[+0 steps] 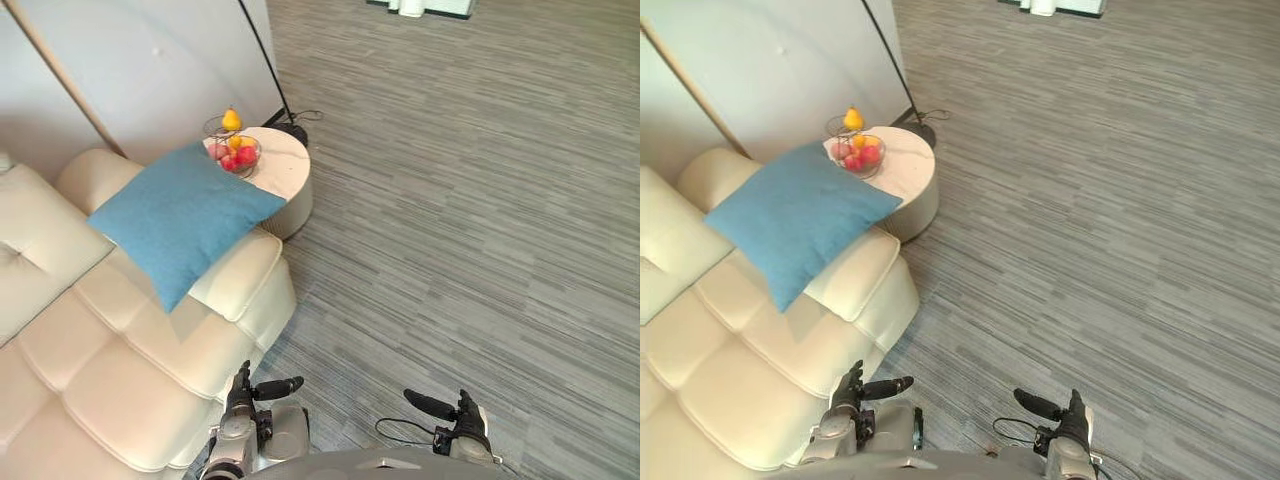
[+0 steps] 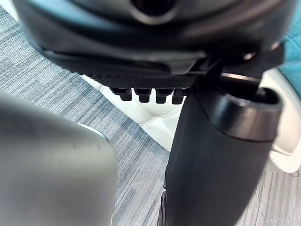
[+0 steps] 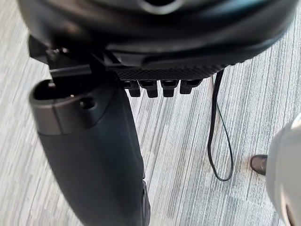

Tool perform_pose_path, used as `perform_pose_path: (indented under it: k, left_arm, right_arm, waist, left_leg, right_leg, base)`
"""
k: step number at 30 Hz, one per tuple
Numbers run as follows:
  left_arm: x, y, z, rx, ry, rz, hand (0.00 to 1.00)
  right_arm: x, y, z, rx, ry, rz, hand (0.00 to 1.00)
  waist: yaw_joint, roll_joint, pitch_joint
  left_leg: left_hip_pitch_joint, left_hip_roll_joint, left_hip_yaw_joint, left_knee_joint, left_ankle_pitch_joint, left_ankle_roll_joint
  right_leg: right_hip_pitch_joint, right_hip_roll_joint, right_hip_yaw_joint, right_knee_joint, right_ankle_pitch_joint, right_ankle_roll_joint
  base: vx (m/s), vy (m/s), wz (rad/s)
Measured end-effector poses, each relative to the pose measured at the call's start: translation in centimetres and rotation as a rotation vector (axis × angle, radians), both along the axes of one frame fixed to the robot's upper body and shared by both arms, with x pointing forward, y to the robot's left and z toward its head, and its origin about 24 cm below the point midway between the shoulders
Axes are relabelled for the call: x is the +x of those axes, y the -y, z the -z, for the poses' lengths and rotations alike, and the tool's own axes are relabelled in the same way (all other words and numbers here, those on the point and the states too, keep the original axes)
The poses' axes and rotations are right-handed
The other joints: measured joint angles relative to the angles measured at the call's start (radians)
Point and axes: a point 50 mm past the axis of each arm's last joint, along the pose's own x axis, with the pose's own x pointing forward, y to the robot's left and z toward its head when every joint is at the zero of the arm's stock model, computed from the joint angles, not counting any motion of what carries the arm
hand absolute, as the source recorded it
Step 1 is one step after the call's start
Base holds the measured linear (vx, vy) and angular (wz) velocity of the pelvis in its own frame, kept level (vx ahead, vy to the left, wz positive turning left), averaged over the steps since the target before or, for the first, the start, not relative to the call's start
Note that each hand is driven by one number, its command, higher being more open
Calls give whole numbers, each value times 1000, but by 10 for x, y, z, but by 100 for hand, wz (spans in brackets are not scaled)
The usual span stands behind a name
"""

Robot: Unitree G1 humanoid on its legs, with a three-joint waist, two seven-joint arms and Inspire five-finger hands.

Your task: Pick up cushions and gather them together orderly.

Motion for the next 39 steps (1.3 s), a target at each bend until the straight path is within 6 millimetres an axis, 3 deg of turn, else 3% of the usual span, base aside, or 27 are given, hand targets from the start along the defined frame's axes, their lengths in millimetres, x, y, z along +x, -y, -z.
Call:
perform_pose_path:
  k: [3, 4, 5, 6, 8, 12, 14, 15, 17, 18, 21, 22, 24, 26, 27, 28, 31, 34, 36, 37, 38, 39]
  left_arm:
    - [0, -2, 0, 5, 1, 3, 100]
    - [0, -2, 0, 5, 1, 7, 100]
    - [1, -2, -1, 6, 4, 7, 100]
    - [2, -4, -1, 8, 5, 5, 100]
    - [2, -6, -1, 4, 6, -1, 100]
    - [3, -13, -2, 11, 10, -13, 100]
    - [0, -13, 0, 9, -4, -11, 100]
    - [-1, -13, 1, 11, -14, -4, 100]
    - [-4, -18, 1, 22, -23, 2, 100]
    - [-6, -20, 2, 27, -31, -9, 100]
    - [-9, -21, 3, 30, -40, -16, 100]
    - [-11, -19, 4, 25, -44, -15, 100]
    - [-9, -12, 4, 8, -40, -9, 100]
    - [-7, -12, 4, 6, -37, -2, 100]
    - [-8, -12, 4, 12, -41, 2, 100]
    - [-10, -6, 6, -2, -51, 5, 100]
    - [-17, -1, 9, -18, -70, -3, 100]
    - [-14, 0, 8, -22, -61, 0, 100]
    - [-12, 0, 6, -20, -44, 5, 100]
    - [-11, 0, 6, -19, -42, 7, 100]
    - [-11, 0, 6, -16, -40, 11, 100]
    - [-11, 2, 6, -18, -40, 16, 100]
  right_arm:
    - [4, -1, -1, 2, 11, -6, 100]
    - [4, -4, 0, 9, 8, -5, 100]
    - [3, -5, 0, 13, 5, -5, 100]
    - [2, -6, 1, 17, -7, -6, 100]
    - [2, -7, 3, 21, -20, -14, 100]
    - [2, -17, 5, 53, -34, -24, 100]
    - [2, -18, 6, 59, -32, -27, 100]
    - [2, -17, 5, 56, -30, -26, 100]
    - [-3, -15, 6, 55, -32, -22, 100]
    - [-8, -12, 7, 51, -43, -23, 100]
    - [-11, -7, 5, 35, -25, -10, 100]
    - [-9, -8, 4, 36, -7, -7, 100]
    - [-5, -6, 2, 31, 17, -8, 100]
    - [-5, -6, 2, 33, 18, -4, 100]
    - [-8, -8, 2, 42, 15, 8, 100]
    - [-9, -3, 2, 34, 15, 20, 100]
    - [-8, 3, 1, 17, 13, 17, 100]
    - [-9, 4, 1, 16, 10, 14, 100]
    - [-9, 3, 1, 13, 6, 11, 100]
    - [-9, 3, 1, 13, 7, 10, 100]
    - [-6, 2, 0, 12, 14, -1, 100]
    - [-4, 2, -1, 7, 26, -12, 100]
  waist:
    - [1, 4, -3]
    - [1, 4, -2]
    - [1, 1, 0]
    - [8, -7, 3]
    - [9, -20, 4]
    - [21, -42, 2]
    - [23, -42, -3]
    - [18, -47, -9]
    - [-4, -75, -6]
    - [-9, -76, -9]
    - [-8, -69, -10]
    - [-10, -66, -10]
    - [-25, -55, -15]
    - [-26, -58, -16]
    - [-29, -68, -22]
    - [-21, -38, -32]
    - [-17, -3, -37]
    - [-15, 1, -20]
    - [-12, 1, -19]
    - [-11, 1, -19]
    - [-9, 6, -22]
    - [-10, 15, -27]
  left_leg:
    - [-79, 9, 159, -151, -12, 45]
    - [-97, -8, 192, -282, 18, 79]
    - [-105, -19, 207, -358, 53, 85]
    - [-99, -39, 229, -426, 153, 92]
    - [-73, -79, 246, -475, 230, 102]
    - [-69, -109, 260, -389, 167, 150]
    - [-32, -126, 251, -384, 134, 160]
    - [-1, -144, 224, -408, 113, 162]
    - [59, -203, 143, -430, 75, 189]
    - [91, -207, 101, -428, 59, 194]
    - [163, -203, 35, -466, 60, 188]
    - [202, -202, 4, -494, 59, 188]
    - [211, -192, -65, -509, 47, 173]
    - [218, -192, -113, -512, 33, 149]
    - [221, -200, -139, -497, 12, 125]
    - [225, -175, -150, -499, 4, 113]
    - [217, -133, -149, -488, 0, 87]
    - [107, -91, -76, -222, -1, 17]
    - [60, -20, 59, -144, -8, 29]
    - [55, -9, 78, -152, -8, 32]
    - [52, 15, 119, -216, 5, 50]
    - [49, 25, 126, -328, 68, 63]
  right_leg:
    - [83, -9, -51, -88, 0, 1]
    - [101, -20, -74, -113, -1, 7]
    - [112, -29, -87, -125, -2, 17]
    - [130, -47, -95, -136, -6, 33]
    - [161, -77, -93, -169, -1, 70]
    - [202, -110, -53, -154, 23, 110]
    - [177, -134, -37, -11, 23, 111]
    - [125, -169, -33, 151, 25, 113]
    - [-8, -237, 43, 524, 119, 125]
    - [-56, -219, 78, 616, 74, 121]
    - [-133, -184, 80, 584, 15, 94]
    - [-178, -154, 96, 511, 0, 74]
    - [-229, -79, 168, 337, -2, 67]
    - [-239, -31, 241, 166, 13, 75]
    - [-221, -24, 261, 89, 126, 37]
    - [-209, -11, 226, 91, 106, 19]
    - [-185, 3, 157, 83, 68, 0]
    - [-87, 22, 90, 14, 58, -13]
    - [-26, 26, 54, -28, 58, -13]
    - [-20, 26, 51, -36, 58, -13]
    - [-10, 23, 45, -46, 58, -13]
    - [-13, 21, 35, -42, 52, -2]
  base:
    - [183, 3, 45]
    - [269, 145, 51]
    - [293, 171, 51]
    - [228, 135, 32]
    - [302, 168, 36]
    - [346, 200, 26]
    - [238, 137, 24]
    - [193, 109, 64]
    - [315, 56, 115]
    - [292, -3, 109]
    - [198, -42, 85]
    - [298, -125, 78]
    - [244, -162, 97]
    - [308, -284, 95]
    - [389, -353, 84]
    - [419, -365, 86]
    - [264, -239, 58]
    - [207, -220, 66]
    - [83, -107, 44]
    - [51, -5, 22]
    - [78, 52, 20]
    - [74, 88, 20]
